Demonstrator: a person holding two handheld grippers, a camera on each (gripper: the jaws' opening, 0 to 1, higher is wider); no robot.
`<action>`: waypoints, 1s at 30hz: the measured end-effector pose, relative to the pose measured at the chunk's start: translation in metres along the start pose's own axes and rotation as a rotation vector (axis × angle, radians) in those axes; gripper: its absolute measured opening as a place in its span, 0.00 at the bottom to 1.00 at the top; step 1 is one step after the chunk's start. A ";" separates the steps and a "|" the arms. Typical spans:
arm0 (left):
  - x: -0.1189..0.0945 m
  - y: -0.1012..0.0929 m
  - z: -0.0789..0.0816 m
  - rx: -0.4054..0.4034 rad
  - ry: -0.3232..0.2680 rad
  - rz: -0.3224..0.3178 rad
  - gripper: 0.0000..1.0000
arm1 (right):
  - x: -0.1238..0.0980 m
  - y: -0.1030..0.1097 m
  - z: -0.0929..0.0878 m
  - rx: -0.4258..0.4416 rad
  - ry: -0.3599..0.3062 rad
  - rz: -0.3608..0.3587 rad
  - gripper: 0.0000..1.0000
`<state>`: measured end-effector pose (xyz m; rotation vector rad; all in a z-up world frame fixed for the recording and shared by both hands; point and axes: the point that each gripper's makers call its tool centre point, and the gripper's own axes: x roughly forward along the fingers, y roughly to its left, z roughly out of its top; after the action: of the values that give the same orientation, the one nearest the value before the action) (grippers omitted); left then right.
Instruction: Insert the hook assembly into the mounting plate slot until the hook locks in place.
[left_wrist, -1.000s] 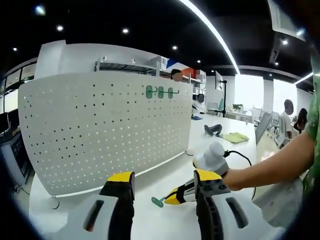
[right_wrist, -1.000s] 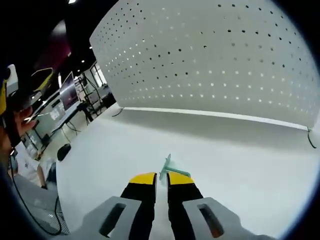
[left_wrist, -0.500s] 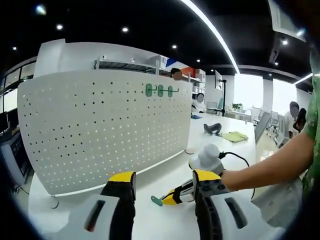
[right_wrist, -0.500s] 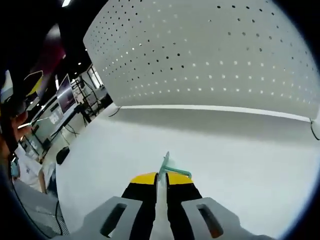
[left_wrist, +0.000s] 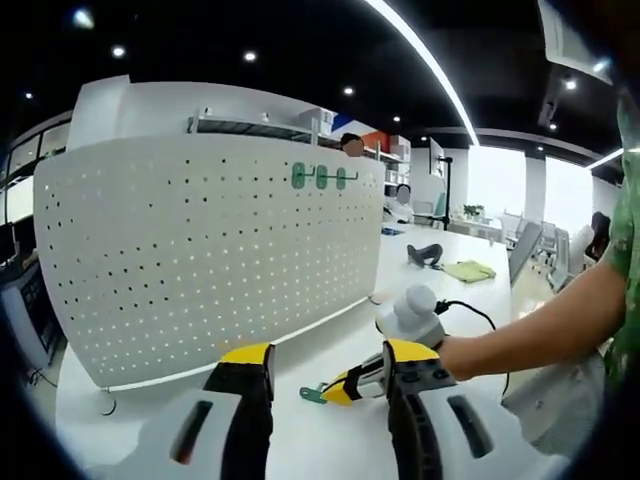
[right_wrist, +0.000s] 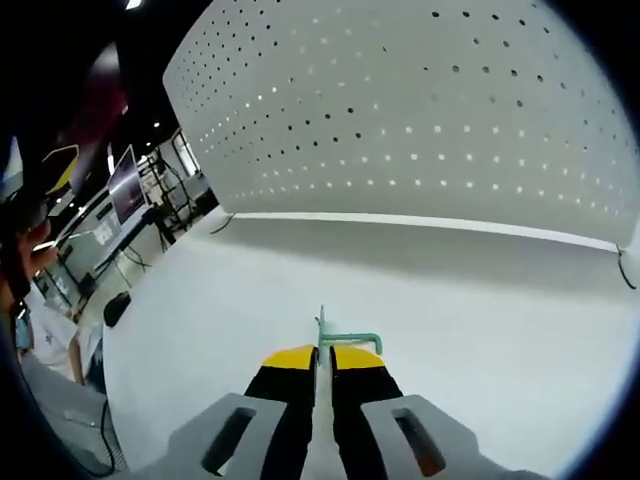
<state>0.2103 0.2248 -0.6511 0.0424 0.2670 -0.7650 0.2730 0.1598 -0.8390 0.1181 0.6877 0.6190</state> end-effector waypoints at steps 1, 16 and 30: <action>0.000 0.000 0.000 0.000 0.001 -0.001 0.45 | 0.000 -0.001 0.000 -0.004 0.001 -0.001 0.02; 0.001 0.001 -0.005 -0.005 0.016 -0.001 0.44 | 0.001 0.006 0.001 -0.206 -0.013 0.016 0.00; 0.004 -0.001 -0.008 -0.003 0.023 -0.011 0.42 | -0.001 0.014 -0.003 -0.635 0.002 -0.011 0.00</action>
<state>0.2107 0.2218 -0.6597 0.0464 0.2901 -0.7752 0.2640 0.1705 -0.8367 -0.4749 0.4662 0.8003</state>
